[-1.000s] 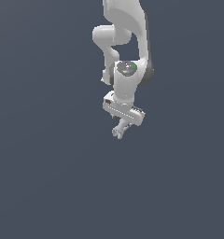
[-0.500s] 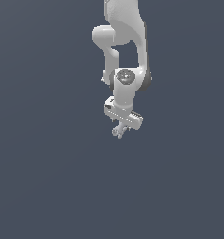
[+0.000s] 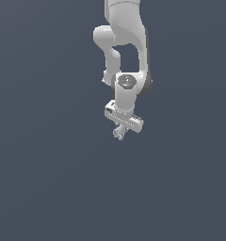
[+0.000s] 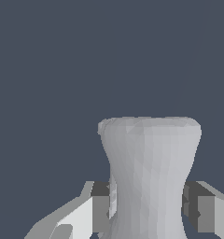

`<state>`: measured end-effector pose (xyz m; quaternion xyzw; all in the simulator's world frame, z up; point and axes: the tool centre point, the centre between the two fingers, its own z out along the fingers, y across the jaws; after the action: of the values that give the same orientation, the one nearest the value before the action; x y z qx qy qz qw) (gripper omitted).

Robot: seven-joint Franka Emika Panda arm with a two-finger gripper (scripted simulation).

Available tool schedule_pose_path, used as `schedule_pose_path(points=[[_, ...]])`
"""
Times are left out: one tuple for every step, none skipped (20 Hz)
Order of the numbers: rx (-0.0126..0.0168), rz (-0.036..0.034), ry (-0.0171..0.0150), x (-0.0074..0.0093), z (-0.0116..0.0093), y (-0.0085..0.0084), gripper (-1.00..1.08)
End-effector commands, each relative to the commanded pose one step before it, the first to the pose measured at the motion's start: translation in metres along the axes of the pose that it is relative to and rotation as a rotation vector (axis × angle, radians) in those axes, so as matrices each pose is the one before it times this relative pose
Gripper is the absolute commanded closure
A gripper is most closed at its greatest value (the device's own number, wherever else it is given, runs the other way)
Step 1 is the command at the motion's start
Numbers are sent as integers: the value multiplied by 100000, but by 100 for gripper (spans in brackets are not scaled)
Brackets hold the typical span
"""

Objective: Pick up the object and move it to a goal position.

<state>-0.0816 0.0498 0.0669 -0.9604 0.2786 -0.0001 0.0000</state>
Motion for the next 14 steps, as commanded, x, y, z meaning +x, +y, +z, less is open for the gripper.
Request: schedule_pose_path(points=[[-33, 65, -8, 23, 59, 34, 108], [0, 0, 0, 0, 0, 0, 108], [0, 0, 0, 0, 0, 0, 108], [0, 0, 0, 0, 0, 0, 108], [0, 0, 0, 0, 0, 0, 108], [0, 0, 0, 0, 0, 0, 108], [88, -40, 16, -10, -57, -30, 108], [0, 0, 0, -1, -26, 1, 108], [0, 0, 0, -2, -77, 4, 108], [0, 0, 0, -3, -128, 7, 108], [0, 0, 0, -4, -180, 10, 108], [0, 0, 0, -5, -232, 13, 108], [0, 0, 0, -6, -284, 16, 108], [0, 0, 0, -7, -337, 19, 108]])
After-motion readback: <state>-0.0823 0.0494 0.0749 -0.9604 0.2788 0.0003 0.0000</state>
